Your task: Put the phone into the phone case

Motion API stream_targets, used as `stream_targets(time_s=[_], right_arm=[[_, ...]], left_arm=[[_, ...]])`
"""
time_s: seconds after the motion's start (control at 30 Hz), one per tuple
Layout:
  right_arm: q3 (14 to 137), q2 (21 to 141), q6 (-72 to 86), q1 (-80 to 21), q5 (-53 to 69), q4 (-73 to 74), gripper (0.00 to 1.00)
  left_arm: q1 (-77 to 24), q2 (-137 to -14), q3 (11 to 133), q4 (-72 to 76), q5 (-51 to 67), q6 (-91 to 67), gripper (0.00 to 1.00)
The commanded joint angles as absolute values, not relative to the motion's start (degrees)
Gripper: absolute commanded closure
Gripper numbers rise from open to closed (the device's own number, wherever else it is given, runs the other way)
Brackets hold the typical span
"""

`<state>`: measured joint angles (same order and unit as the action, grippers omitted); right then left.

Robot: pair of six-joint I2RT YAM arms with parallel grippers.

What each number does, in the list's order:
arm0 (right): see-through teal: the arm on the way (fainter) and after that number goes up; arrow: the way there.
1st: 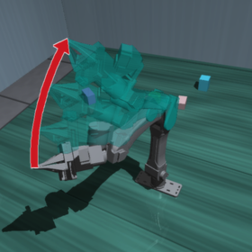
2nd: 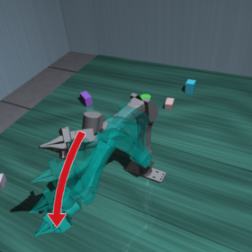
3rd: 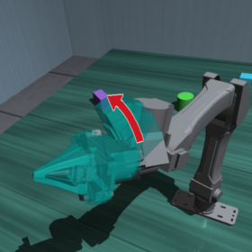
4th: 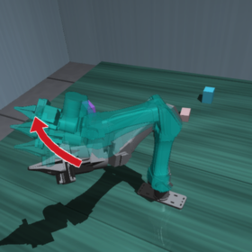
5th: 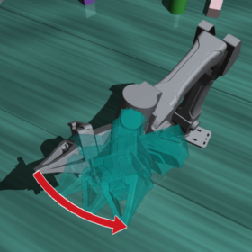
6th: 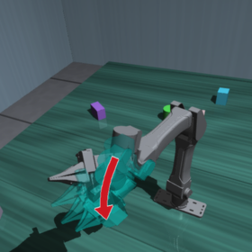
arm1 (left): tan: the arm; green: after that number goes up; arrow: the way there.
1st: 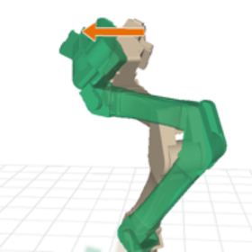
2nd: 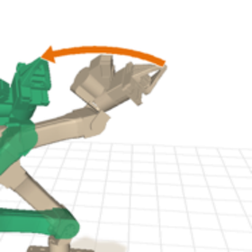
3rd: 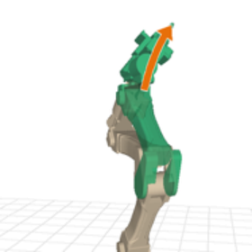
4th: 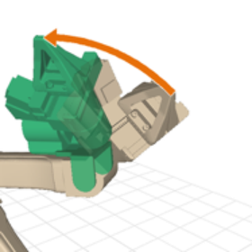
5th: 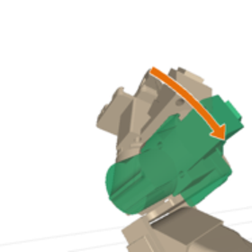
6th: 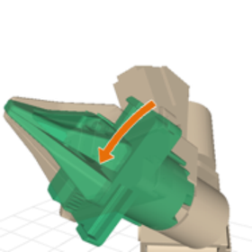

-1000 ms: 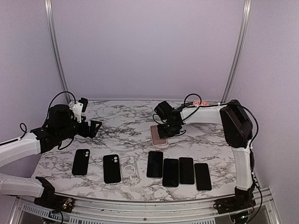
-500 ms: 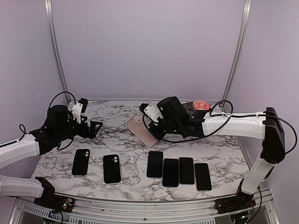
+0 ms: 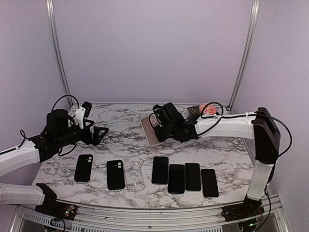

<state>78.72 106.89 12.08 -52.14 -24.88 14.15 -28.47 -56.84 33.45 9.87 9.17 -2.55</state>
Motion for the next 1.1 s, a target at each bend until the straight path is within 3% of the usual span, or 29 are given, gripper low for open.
stream_targets(time_s=[0.0, 0.3, 0.33, 0.37, 0.43, 0.47, 0.5, 0.53, 0.8, 1.07], right_arm=[[80.19, 109.30, 28.07, -44.05, -25.29, 29.43, 1.00], [76.51, 110.31, 28.47, -41.87, -21.31, 29.38, 1.00], [76.85, 110.40, 28.72, -41.74, -21.26, 30.19, 0.97], [77.58, 110.47, 28.85, -41.75, -21.42, 31.43, 0.79], [80.11, 110.58, 29.34, -41.78, -21.94, 35.42, 0.31], [81.67, 110.72, 29.65, -42.30, -22.76, 37.86, 0.14], [83.06, 110.67, 29.90, -43.30, -23.93, 40.02, 0.05], [84.39, 110.57, 30.41, -44.99, -25.38, 42.14, 0.02], [84.77, 113.11, 40.78, -59.32, -15.14, 48.06, 0.06], [80.20, 112.09, 49.62, -64.09, -9.51, 43.90, 0.13]], left_arm=[[-28.73, -56.34, 32.76, 11.87, 9.18, -2.81, 0.01], [-28.74, -56.69, 32.79, 11.70, 8.67, -2.81, 0.01], [-28.74, -56.67, 32.83, 11.65, 8.62, -2.77, 0.01], [-28.74, -56.53, 32.79, 11.61, 8.61, -2.74, 0.01], [-28.74, -56.48, 32.78, 11.60, 8.54, -2.72, 0.01], [-28.74, -56.43, 32.81, 11.60, 8.42, -2.68, 0.01], [-28.74, -56.43, 32.79, 11.60, 8.29, -2.68, 0.01], [-28.74, -56.44, 32.83, 11.55, 8.24, -2.65, 0.01], [-28.91, -56.75, 33.03, 10.67, 6.27, -3.22, 0.01], [-29.49, -57.01, 33.30, 10.46, 6.04, -3.52, 0.01]])
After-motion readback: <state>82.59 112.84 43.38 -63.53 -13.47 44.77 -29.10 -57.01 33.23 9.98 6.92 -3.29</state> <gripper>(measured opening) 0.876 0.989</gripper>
